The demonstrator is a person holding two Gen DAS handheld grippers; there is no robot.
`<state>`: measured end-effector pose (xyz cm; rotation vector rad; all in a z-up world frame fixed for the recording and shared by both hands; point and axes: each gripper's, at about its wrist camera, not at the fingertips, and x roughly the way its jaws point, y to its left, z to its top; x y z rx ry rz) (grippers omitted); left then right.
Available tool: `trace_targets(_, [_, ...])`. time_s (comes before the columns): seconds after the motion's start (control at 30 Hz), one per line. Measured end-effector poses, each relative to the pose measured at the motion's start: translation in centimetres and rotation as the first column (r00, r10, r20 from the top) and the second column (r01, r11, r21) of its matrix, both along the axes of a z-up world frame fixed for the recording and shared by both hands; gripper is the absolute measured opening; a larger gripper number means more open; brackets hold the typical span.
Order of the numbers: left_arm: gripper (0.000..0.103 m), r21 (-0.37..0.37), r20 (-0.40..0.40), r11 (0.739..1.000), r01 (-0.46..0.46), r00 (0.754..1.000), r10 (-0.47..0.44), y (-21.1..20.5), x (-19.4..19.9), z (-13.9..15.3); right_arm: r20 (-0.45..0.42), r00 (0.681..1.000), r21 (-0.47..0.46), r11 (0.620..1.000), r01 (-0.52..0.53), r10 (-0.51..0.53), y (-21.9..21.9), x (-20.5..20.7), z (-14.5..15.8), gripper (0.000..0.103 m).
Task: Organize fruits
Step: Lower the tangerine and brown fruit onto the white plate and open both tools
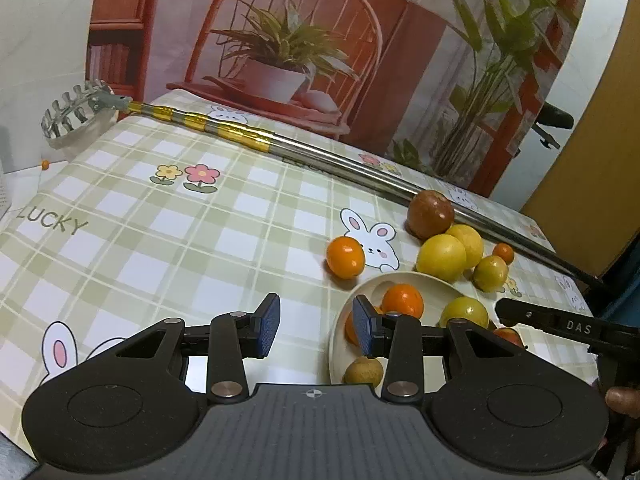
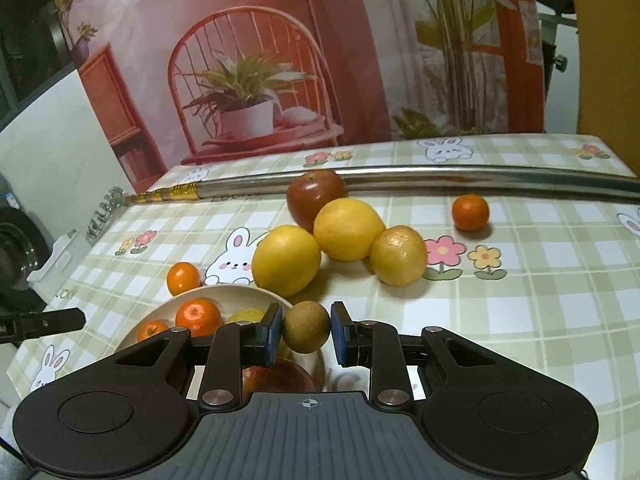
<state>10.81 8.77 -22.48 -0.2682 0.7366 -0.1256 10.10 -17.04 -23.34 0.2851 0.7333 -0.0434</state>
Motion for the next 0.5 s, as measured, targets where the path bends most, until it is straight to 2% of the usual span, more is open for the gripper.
trace_targets(0.17, [0.044, -0.005, 0.006, 1.000, 0.027, 1.000, -0.027, -0.29, -0.01, -0.36, -0.023, 1.000, 0.024, 1.000, -0.015, 0.016, 0.22, 0.49, -0.66, 0.024])
trace_targets(0.23, [0.051, -0.003, 0.019, 0.999, 0.035, 0.999, -0.035, -0.49, -0.15, -0.37, -0.020, 1.000, 0.033, 0.999, -0.020, 0.021, 0.31, 0.55, -0.77, 0.024])
trace_targets(0.5, [0.052, -0.005, 0.001, 0.999, 0.038, 0.999, -0.038, -0.60, 0.25, -0.92, -0.030, 0.999, 0.080, 0.997, -0.008, 0.011, -0.12, 1.05, -0.81, 0.027])
